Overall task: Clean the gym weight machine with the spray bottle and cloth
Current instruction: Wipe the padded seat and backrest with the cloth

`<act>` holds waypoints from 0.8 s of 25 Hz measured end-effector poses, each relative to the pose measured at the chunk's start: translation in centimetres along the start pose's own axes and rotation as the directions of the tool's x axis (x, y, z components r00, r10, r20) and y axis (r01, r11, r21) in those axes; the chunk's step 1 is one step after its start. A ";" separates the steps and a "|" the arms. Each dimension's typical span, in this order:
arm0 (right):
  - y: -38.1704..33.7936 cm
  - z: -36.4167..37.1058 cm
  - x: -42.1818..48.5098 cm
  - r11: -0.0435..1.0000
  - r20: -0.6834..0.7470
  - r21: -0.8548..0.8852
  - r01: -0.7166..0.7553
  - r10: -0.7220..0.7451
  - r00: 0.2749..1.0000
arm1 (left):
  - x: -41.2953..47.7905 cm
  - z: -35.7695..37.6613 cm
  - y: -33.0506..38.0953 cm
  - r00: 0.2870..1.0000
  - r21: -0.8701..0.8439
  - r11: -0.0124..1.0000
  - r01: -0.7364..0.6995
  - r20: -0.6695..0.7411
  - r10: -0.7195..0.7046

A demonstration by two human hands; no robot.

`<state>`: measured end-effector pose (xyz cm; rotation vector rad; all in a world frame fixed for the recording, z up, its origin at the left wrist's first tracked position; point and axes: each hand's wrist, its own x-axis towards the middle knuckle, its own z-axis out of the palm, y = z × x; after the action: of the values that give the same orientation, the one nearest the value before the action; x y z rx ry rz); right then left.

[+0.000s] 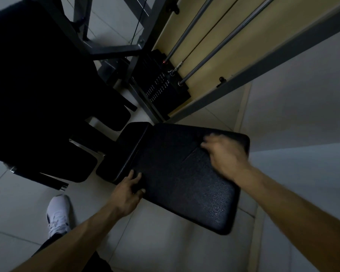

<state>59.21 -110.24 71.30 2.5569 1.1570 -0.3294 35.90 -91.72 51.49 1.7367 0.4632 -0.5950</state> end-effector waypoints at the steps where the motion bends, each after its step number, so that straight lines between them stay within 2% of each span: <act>1: -2.6 0.7 -2.5 0.991 0.001 0.030 0.127 -0.127 0.992 | -0.2 0.1 0.6 1.000 -0.001 1.000 0.017 -0.013 -0.017; 3: -7.5 2.2 -8.6 0.896 0.015 0.138 0.423 -0.429 0.903 | -0.8 0.4 2.5 0.997 0.000 1.000 -0.005 -0.071 0.005; 4: -8.5 2.7 -10.6 0.846 0.043 0.178 0.503 -0.517 0.855 | -1.1 0.7 3.6 0.994 0.011 0.998 -0.062 -0.089 0.063; 5: -8.1 2.6 -11.2 0.824 0.070 0.190 0.533 -0.553 0.830 | -1.6 1.0 4.9 0.987 0.025 0.991 -0.130 -0.087 0.132; 6: -6.3 2.3 -10.5 0.831 0.062 0.166 0.532 -0.547 0.835 | -2.0 1.5 6.0 0.979 0.035 0.982 -0.187 -0.074 0.190; 7: -4.1 2.1 -8.8 0.867 0.015 0.115 0.484 -0.489 0.872 | -2.4 1.9 6.8 0.973 0.042 0.975 -0.219 -0.058 0.222; 9: 1.1 0.6 -4.6 0.979 -0.098 0.051 0.199 -0.194 0.976 | -2.7 2.5 7.6 0.975 0.058 0.974 -0.219 -0.028 0.221; 10: 3.5 -0.3 -2.9 0.998 -0.133 0.057 0.032 -0.025 0.991 | -2.8 2.6 7.6 0.976 0.062 0.975 -0.213 -0.023 0.215; 11: 4.6 -0.8 -1.8 0.995 -0.120 0.069 -0.077 0.085 0.989 | -2.8 2.5 7.4 0.977 0.059 0.975 -0.212 -0.025 0.214; 12: 4.4 -0.9 -1.8 0.991 -0.102 0.076 -0.106 0.114 0.988 | -2.7 2.4 7.1 0.976 0.054 0.975 -0.213 -0.028 0.215; 13: 3.4 -0.5 -3.1 0.994 -0.099 0.088 -0.063 0.072 0.993 | -2.6 2.4 7.0 0.977 0.051 0.976 -0.211 -0.021 0.212; 15: -0.5 0.6 -7.9 0.985 -0.146 0.063 0.160 -0.150 0.978 | -2.5 2.2 7.0 0.981 0.051 0.979 -0.195 -0.013 0.196; 18: -5.9 1.2 -16.1 0.884 -0.098 0.148 0.444 -0.434 0.896 | -2.7 2.0 7.8 0.986 0.062 0.984 -0.165 0.000 0.165; 20: -4.7 1.0 -16.7 0.865 -0.138 0.123 0.486 -0.470 0.872 | -3.1 2.0 8.5 0.989 0.044 0.988 -0.149 -0.003 0.150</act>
<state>44.80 -119.12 75.04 2.3983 1.8790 -0.4149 38.19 -95.63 59.56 1.7975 0.3228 -0.4954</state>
